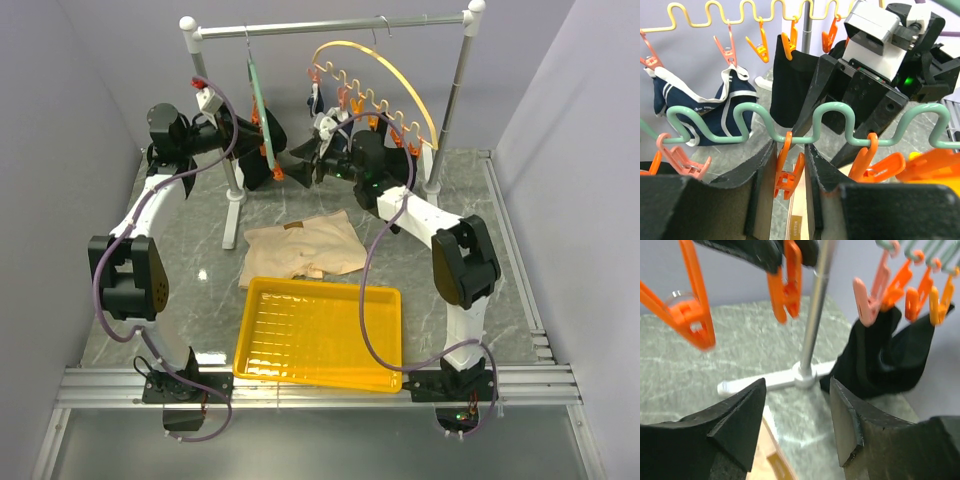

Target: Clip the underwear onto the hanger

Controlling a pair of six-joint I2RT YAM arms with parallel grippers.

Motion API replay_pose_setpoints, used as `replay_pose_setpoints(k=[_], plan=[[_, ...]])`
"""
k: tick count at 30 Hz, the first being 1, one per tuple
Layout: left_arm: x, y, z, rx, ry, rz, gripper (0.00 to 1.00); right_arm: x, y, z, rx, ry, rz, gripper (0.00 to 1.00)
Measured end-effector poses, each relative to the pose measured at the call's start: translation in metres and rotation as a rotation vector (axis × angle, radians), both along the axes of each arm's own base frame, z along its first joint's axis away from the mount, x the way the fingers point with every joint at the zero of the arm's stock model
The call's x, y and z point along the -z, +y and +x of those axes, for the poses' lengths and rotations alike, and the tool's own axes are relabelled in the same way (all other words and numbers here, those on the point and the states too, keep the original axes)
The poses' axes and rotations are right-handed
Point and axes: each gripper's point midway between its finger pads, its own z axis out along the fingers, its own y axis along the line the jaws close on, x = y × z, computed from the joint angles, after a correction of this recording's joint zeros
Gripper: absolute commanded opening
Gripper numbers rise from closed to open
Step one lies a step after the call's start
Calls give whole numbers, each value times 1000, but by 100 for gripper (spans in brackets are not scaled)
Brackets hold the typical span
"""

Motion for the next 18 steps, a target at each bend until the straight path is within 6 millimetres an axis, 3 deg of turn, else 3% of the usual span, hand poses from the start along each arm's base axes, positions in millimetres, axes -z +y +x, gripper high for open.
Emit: replay_pose_setpoints(k=[4, 10, 18], plan=[[0, 1, 0, -3, 17, -8, 0, 12, -12, -5, 20, 72, -48, 53], [-1, 4, 2, -16, 20, -11, 0, 54, -31, -20, 76, 224, -151, 45], [4, 6, 5, -37, 42, -16, 0, 95, -56, -10, 254, 374, -254, 39]])
